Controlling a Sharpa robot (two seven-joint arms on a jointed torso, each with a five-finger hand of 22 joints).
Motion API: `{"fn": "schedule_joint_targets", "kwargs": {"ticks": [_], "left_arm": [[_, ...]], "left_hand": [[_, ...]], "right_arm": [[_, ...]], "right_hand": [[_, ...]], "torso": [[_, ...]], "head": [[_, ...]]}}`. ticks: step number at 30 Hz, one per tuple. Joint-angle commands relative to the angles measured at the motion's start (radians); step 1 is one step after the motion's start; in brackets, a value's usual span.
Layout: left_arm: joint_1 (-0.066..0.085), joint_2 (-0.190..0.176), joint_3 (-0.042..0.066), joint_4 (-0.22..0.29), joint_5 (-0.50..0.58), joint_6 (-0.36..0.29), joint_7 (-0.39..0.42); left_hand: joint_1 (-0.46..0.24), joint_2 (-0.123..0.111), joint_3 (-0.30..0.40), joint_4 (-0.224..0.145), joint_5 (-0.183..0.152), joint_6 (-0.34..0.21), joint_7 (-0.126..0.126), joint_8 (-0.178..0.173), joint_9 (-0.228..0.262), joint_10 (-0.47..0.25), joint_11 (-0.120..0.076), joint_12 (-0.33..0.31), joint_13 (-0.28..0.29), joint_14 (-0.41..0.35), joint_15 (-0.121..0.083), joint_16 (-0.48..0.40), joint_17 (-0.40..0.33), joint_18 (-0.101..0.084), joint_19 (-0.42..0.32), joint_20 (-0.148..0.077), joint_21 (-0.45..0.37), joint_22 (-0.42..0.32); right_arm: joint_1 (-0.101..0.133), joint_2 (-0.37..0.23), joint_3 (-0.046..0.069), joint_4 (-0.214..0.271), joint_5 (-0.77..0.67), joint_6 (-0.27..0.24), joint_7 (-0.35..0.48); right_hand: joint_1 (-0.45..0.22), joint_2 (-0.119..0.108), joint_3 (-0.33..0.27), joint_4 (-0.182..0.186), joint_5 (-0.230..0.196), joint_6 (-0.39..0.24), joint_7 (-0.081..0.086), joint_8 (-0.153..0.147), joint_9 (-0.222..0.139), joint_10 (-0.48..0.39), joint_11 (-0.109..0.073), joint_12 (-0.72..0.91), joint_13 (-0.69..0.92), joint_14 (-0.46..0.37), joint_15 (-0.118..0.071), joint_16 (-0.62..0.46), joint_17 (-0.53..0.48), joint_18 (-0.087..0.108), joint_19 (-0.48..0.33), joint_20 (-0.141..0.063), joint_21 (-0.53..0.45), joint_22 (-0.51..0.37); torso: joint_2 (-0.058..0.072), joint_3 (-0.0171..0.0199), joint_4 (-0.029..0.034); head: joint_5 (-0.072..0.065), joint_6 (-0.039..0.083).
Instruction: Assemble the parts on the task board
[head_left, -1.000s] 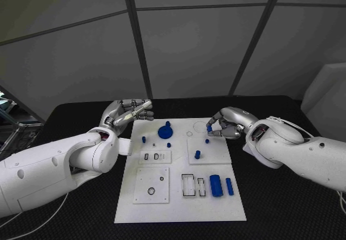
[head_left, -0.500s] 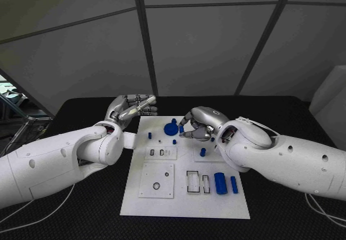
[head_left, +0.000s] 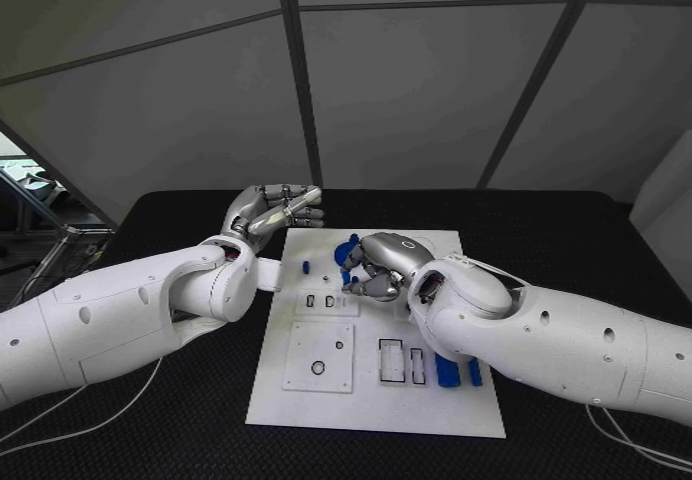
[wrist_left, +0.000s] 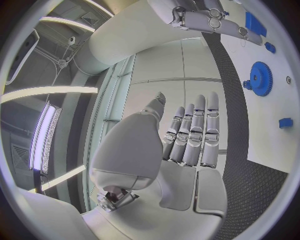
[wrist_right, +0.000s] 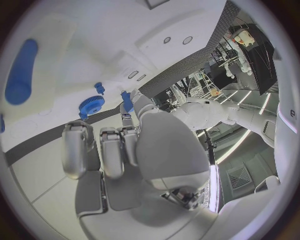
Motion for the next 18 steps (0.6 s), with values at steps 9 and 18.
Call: {"fn": "schedule_joint_targets", "kwargs": {"ticks": [9,18], "left_arm": [[0.003,0.005,0.001,0.000,-0.005,0.012,0.001],[0.003,0.008,0.001,-0.001,-0.005,0.013,0.000]], "left_hand": [[0.003,0.004,0.001,-0.006,-0.004,0.000,0.007,-0.005,0.000,0.000,0.005,-0.005,0.000,-0.003,0.005,-0.003,0.001,-0.008,-0.007,-0.002,0.004,0.001],[0.003,0.005,0.002,-0.007,-0.004,0.000,0.008,-0.005,0.000,0.000,0.005,-0.006,0.000,-0.004,0.005,-0.004,0.001,-0.008,-0.008,-0.002,0.004,0.001]], "right_arm": [[-0.012,0.032,-0.019,-0.020,-0.070,0.044,-0.021],[-0.015,0.046,-0.021,-0.027,-0.083,0.070,-0.017]], "right_hand": [[-0.006,-0.007,0.008,0.000,0.006,0.004,-0.007,0.000,0.015,0.018,-0.001,-0.005,0.151,0.104,-0.005,0.005,0.263,-0.002,-0.001,-0.008,0.002,0.061],[-0.007,-0.009,0.009,0.000,0.005,0.003,-0.007,0.000,0.015,0.019,-0.001,-0.003,0.153,0.104,-0.005,0.005,0.263,-0.002,-0.001,-0.007,0.002,0.062]], "torso": [[0.000,0.0006,0.0012],[0.001,0.0005,0.0014]], "head": [[0.010,-0.006],[0.016,-0.010]]}}
